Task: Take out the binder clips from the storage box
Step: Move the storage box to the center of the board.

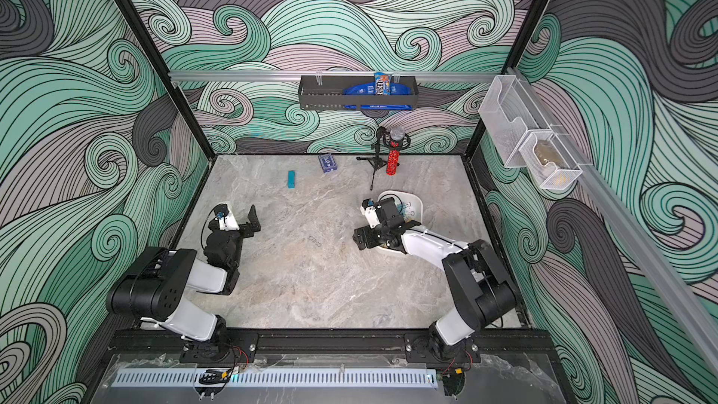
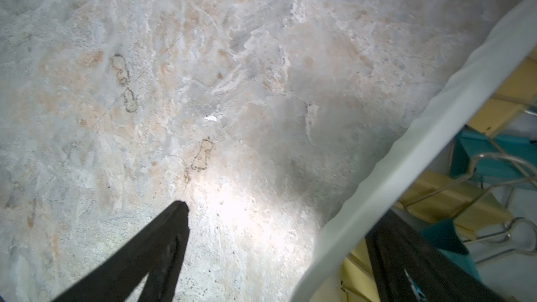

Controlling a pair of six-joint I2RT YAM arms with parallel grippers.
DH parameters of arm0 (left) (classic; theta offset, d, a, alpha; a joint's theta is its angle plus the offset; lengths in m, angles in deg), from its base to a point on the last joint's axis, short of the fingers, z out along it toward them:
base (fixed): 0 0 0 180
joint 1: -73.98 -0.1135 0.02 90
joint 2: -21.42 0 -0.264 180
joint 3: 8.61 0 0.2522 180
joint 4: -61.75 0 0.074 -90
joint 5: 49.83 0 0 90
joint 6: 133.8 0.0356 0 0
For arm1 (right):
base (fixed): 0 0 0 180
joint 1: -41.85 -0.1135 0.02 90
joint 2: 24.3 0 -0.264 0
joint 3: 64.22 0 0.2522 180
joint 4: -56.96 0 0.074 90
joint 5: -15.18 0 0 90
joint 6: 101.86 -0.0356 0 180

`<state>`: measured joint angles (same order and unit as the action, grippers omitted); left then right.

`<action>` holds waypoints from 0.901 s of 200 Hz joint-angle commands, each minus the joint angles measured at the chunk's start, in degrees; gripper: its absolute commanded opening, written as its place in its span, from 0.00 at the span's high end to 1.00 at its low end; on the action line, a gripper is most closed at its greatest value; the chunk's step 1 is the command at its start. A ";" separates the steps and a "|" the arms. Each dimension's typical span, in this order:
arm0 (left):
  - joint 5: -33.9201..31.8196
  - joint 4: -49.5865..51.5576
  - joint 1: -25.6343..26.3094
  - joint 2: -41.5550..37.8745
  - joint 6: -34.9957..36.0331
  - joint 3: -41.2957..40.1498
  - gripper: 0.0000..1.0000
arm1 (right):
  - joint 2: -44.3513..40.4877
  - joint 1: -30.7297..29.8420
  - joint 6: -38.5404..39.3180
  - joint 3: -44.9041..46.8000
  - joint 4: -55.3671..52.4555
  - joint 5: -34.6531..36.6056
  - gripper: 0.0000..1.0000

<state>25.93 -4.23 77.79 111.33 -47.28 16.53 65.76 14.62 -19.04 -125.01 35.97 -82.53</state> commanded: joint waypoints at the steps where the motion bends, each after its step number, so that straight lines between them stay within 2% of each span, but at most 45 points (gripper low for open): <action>1: 0.75 -1.89 -0.17 0.79 0.50 -0.30 0.01 | 1.07 -1.83 0.85 -2.05 -0.80 -3.21 0.08; 90: 0.78 -1.89 -0.18 0.78 0.50 -0.30 0.02 | 4.54 -6.91 1.67 -7.52 -0.89 -5.91 0.10; 131: 0.75 -1.89 -0.19 0.79 0.50 -0.30 0.01 | 2.47 -6.97 4.92 -10.38 -4.51 1.18 0.11; 152: 0.71 -1.85 -0.20 0.72 0.50 -0.30 0.01 | 1.28 -4.82 6.01 -11.72 -5.24 3.29 0.10; 180: 0.72 -1.85 -0.18 0.79 0.50 -0.31 0.02 | 2.63 1.15 8.38 -15.66 -7.60 6.22 0.14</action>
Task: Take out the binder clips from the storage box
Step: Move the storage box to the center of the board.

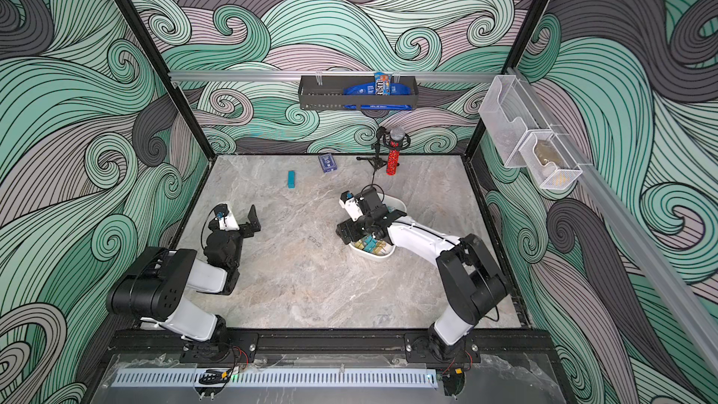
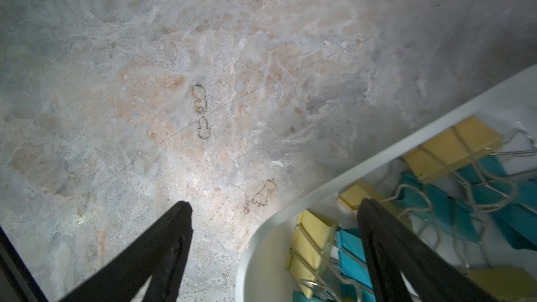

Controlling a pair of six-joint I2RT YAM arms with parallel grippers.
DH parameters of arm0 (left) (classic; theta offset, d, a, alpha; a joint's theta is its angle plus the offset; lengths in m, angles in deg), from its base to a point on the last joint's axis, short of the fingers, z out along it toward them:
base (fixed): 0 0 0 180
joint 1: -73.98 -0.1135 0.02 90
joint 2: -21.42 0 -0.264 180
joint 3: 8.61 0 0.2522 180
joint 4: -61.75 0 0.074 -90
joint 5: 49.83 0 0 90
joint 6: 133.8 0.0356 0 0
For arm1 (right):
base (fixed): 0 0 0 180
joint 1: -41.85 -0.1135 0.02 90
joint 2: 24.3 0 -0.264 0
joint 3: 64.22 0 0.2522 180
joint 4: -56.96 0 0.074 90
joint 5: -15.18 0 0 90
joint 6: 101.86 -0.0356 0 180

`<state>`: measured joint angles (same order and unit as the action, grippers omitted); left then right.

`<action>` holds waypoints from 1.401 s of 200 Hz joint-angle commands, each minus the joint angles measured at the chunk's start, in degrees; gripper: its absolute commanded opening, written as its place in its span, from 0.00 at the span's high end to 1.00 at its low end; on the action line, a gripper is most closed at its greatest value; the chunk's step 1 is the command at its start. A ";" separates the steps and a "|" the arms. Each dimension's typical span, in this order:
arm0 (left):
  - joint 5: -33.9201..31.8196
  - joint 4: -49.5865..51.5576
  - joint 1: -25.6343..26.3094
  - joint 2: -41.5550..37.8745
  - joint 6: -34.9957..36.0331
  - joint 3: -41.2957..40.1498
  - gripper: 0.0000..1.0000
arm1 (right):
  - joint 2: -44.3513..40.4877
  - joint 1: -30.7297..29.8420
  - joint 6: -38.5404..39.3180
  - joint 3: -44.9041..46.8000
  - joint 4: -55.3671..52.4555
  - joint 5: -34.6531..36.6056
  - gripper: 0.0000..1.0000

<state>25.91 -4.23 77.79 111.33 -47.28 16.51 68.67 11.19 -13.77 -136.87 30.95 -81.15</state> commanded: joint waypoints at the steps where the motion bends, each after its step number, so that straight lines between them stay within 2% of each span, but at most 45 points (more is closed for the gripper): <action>1: 0.78 -1.88 -0.20 0.79 0.50 -0.28 0.01 | -0.17 4.92 3.26 -4.00 -2.68 4.97 0.14; 38: 0.79 -1.90 -0.17 0.78 0.50 -0.28 0.01 | 3.56 12.18 6.01 -10.72 -4.86 8.09 0.18; 67: 0.77 -1.90 -0.19 0.79 0.56 -0.28 0.01 | 7.32 16.57 8.28 -14.99 -6.49 8.56 0.32; 91: 0.87 -1.88 -0.20 0.78 0.50 -0.28 0.01 | 9.82 18.97 9.72 -16.75 -7.20 8.77 0.34; 150: 0.81 -1.83 -0.19 0.79 0.56 -0.28 0.01 | 13.58 19.49 11.99 -17.00 -7.24 9.19 0.38; 242: 0.77 -1.82 -0.21 0.79 0.50 -0.28 0.02 | 18.73 19.52 13.12 -19.40 -7.32 8.91 0.57; 280: 0.77 -1.87 -0.17 0.79 0.50 -0.28 0.02 | 19.51 19.52 13.09 -19.50 -7.43 8.19 0.60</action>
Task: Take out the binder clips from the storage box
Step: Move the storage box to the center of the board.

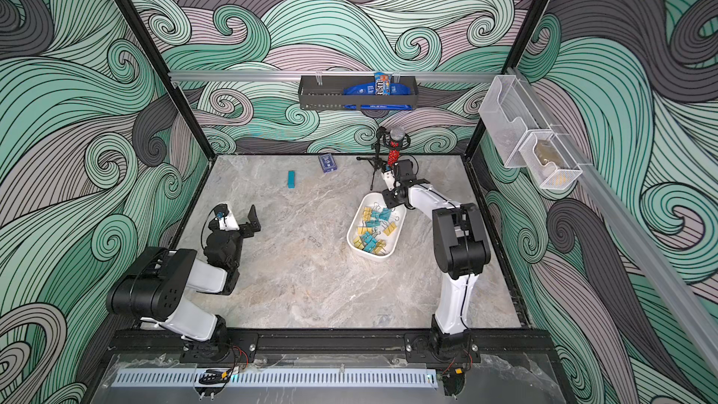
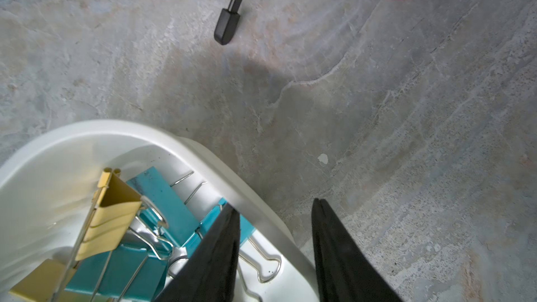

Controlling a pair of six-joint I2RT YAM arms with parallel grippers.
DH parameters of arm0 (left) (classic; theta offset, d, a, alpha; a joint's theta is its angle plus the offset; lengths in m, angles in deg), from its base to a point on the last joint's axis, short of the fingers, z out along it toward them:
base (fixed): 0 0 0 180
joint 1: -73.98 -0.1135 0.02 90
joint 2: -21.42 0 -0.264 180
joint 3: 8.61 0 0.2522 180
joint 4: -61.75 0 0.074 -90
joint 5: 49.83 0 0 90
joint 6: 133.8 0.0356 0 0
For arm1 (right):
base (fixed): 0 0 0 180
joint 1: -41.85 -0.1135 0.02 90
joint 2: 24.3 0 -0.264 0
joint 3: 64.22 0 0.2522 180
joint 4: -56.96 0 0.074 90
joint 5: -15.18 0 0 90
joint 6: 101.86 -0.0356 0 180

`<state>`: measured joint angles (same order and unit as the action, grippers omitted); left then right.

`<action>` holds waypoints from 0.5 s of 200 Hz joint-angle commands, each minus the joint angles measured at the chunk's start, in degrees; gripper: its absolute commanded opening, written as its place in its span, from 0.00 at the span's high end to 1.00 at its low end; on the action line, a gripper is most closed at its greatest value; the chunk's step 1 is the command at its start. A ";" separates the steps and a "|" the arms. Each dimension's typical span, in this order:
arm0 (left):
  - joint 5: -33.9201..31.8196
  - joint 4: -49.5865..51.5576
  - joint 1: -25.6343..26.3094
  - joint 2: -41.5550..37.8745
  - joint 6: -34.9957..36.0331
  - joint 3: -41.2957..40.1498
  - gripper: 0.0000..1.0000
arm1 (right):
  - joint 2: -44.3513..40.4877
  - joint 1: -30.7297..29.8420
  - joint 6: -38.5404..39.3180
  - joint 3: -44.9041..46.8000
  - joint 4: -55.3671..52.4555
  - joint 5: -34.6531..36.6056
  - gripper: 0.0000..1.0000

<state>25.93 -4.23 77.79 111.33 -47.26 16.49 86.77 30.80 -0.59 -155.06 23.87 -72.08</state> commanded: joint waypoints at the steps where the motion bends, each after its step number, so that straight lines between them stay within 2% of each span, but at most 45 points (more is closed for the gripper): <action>1: 0.77 -1.89 -0.14 0.79 0.48 -0.26 0.02 | 1.47 -0.10 -0.10 -1.32 -0.39 -0.85 0.60; 60: 0.79 -1.89 -0.16 0.76 0.48 -0.26 0.01 | 2.48 0.08 -1.64 -1.41 -1.60 -2.74 0.71; 100: 0.78 -1.89 -0.16 0.79 0.48 -0.26 0.01 | 1.38 0.22 -3.39 -0.30 -1.88 -2.70 0.73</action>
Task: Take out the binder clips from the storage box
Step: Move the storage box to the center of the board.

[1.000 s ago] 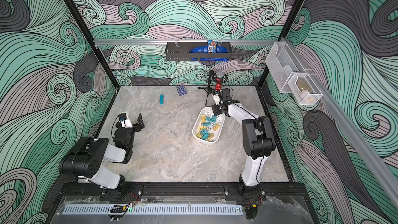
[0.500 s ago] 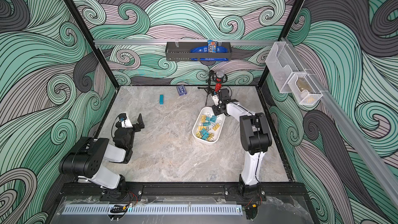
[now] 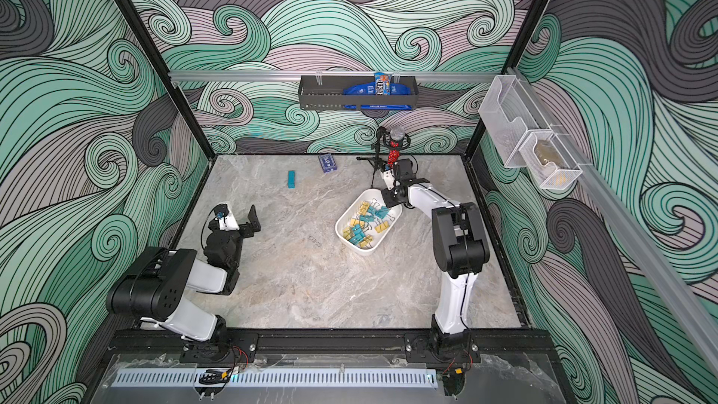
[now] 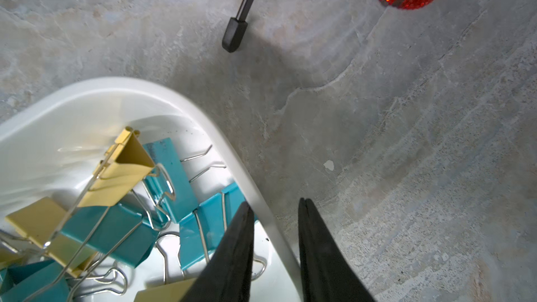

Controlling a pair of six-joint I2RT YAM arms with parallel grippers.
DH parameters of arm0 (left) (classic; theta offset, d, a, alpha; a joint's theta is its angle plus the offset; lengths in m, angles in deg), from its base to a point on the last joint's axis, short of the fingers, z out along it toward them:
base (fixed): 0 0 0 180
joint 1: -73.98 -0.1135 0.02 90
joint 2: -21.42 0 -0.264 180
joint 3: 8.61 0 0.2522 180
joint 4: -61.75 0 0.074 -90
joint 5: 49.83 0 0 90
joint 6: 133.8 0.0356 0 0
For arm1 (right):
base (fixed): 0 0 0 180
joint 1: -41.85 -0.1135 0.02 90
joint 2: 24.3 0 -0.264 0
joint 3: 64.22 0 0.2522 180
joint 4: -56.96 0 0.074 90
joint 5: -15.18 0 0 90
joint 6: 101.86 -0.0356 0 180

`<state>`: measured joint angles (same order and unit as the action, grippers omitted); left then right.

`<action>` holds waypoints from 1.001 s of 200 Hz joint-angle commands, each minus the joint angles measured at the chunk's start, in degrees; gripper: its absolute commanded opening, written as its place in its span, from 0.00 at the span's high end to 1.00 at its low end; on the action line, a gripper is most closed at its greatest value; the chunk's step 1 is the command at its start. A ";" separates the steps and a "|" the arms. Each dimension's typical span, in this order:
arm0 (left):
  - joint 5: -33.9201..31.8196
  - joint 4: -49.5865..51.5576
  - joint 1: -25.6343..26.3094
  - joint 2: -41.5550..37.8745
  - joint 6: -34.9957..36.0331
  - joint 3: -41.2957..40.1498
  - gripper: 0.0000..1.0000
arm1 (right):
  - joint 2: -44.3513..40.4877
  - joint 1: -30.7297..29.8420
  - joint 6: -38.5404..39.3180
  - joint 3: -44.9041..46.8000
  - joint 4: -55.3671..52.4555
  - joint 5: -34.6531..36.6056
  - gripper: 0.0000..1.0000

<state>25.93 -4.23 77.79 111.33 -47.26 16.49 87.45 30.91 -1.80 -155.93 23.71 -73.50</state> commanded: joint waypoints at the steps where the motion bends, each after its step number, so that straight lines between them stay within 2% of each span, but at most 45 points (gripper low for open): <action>1: 0.74 -1.90 -0.14 0.79 0.52 -0.26 0.02 | 0.64 0.12 -2.26 0.59 -1.71 -1.26 0.73; 156: 0.79 -1.84 -0.14 0.72 0.48 -0.26 0.01 | -9.52 -0.16 -12.88 14.20 -1.97 -3.05 0.89; 200: 0.76 -1.84 -0.15 0.72 0.54 -0.35 0.01 | -10.55 -4.91 -15.37 15.56 -1.81 -2.72 0.88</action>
<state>25.93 -4.23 77.79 111.33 -47.26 16.49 77.37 29.09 -15.30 -141.77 24.67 -75.29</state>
